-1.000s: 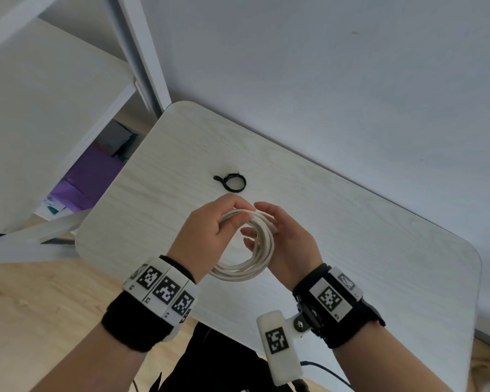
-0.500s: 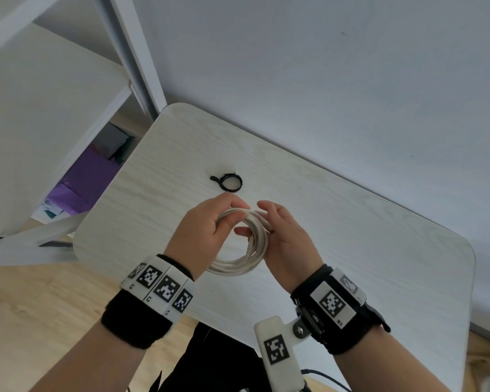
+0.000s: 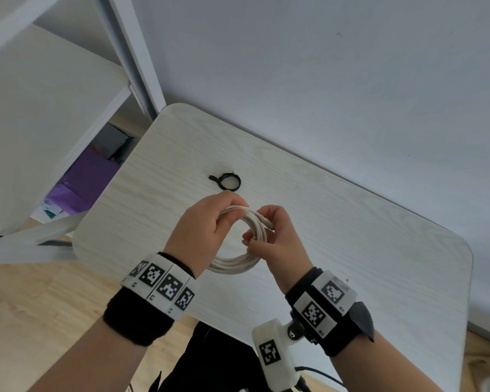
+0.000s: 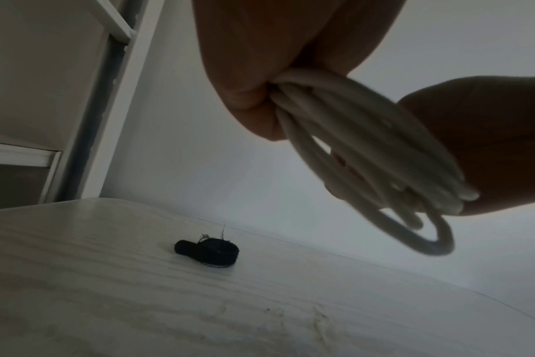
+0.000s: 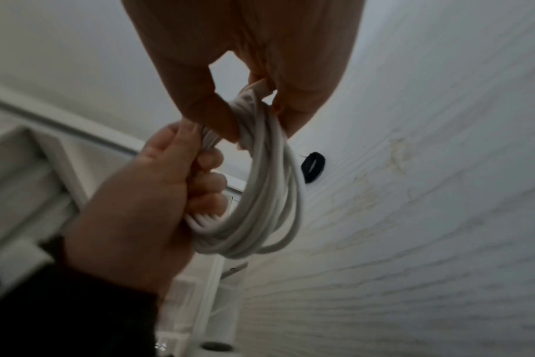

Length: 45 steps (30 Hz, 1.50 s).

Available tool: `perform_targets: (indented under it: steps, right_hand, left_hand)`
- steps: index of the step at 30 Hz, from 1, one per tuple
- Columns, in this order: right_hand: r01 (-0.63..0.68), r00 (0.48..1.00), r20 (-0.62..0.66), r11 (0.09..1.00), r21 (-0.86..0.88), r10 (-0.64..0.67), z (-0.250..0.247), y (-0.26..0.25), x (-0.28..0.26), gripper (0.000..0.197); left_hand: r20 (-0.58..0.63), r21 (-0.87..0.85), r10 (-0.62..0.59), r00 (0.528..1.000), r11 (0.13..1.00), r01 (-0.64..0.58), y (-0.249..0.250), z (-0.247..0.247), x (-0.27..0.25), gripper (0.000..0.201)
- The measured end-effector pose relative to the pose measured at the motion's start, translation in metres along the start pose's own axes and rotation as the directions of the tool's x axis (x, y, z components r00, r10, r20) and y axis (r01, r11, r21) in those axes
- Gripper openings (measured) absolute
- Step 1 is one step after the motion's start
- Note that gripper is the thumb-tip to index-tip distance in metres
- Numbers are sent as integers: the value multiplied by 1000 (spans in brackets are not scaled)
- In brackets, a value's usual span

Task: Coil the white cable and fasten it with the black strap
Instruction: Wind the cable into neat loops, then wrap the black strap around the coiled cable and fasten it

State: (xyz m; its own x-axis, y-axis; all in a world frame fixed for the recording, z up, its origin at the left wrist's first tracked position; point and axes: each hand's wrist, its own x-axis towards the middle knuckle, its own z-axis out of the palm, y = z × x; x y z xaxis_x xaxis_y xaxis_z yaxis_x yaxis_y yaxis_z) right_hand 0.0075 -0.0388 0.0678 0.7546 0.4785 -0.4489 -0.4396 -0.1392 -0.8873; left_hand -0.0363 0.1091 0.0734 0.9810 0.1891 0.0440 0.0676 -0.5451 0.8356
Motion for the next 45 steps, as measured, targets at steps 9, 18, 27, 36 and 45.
perform_targets:
  steps: [9, 18, 27, 36, 45]
  right_hand:
    - [123, 981, -81, 881, -457, -178, 4, 3, -2, 30]
    - [91, 986, -110, 962, -258, -123, -3, 3, -3, 40]
    - [-135, 991, 38, 958, 254, 130, -14, 11, 1, 59]
    - [-196, 961, -99, 888, 417, 259, -28, 10, 27, 55]
    - [33, 999, 9, 561, -827, -46, -16, 16, 115, 29]
  left_hand:
    - [22, 3, 41, 999, 999, -41, 6, 6, 2, 24]
    - [27, -21, 65, 997, 998, -65, 8, 4, 3, 30]
    - [41, -80, 10, 999, 997, -7, 6, 1, -2, 19]
    - [19, -103, -51, 998, 993, 53, -4, -9, -9, 23]
    - [-60, -147, -201, 978, 971, 190, -23, -36, -25, 12]
